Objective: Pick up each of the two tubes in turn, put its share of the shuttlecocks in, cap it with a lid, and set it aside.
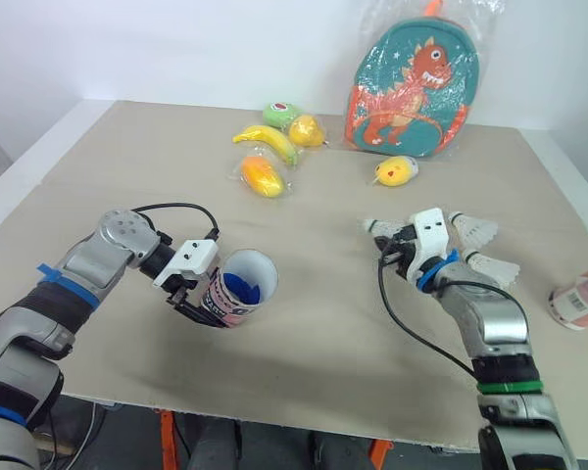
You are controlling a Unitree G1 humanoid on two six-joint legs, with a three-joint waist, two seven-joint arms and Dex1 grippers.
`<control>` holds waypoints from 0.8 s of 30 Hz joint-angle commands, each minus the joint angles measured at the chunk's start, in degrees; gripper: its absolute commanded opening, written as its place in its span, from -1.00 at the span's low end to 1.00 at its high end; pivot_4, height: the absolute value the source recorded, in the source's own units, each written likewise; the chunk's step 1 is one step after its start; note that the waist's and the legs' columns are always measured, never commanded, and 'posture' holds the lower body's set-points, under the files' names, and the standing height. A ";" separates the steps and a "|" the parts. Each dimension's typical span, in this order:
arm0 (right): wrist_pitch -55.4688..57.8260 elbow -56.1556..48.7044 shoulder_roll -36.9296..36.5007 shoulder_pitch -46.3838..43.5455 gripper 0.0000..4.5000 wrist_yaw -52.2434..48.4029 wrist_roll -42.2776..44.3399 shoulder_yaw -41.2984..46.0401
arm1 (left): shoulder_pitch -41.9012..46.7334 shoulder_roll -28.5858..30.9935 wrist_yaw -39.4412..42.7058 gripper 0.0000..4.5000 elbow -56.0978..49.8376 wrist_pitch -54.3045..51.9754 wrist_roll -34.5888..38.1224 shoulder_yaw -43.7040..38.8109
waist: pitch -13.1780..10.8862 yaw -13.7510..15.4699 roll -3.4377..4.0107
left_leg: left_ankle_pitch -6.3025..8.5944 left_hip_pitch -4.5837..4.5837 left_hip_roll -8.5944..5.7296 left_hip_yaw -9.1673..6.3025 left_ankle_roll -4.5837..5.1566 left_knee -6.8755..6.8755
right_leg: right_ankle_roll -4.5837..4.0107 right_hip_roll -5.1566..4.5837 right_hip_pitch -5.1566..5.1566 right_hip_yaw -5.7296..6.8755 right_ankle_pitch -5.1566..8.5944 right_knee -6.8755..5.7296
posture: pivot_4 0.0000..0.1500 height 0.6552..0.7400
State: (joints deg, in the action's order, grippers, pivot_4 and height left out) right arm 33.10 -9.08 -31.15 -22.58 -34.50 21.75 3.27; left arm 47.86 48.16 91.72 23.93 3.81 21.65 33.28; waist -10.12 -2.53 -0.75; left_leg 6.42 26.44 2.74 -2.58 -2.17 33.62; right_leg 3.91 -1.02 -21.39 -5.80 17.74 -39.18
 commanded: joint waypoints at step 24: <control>-3.82 -15.62 -13.69 -26.93 -0.27 -34.60 0.10 -21.56 | 1.53 -4.65 0.78 0.32 -0.09 -8.82 4.59 2.08 | 0.00 0.18 -0.02 | 0.00 0.06 0.01 -0.02 -0.01 0.24 | 0.21 -0.06 0.02 0.13 0.08 0.00 | 1.00 1.00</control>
State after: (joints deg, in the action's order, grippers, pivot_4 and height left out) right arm 29.46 -24.39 -44.96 -48.55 -67.52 21.68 -18.08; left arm 48.53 43.83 92.59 24.26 -4.42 25.73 35.41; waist -10.13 -2.35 -0.77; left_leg 6.43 26.49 2.75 -2.60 -2.18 33.86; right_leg 4.13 -1.08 -21.37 -5.66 17.82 -39.18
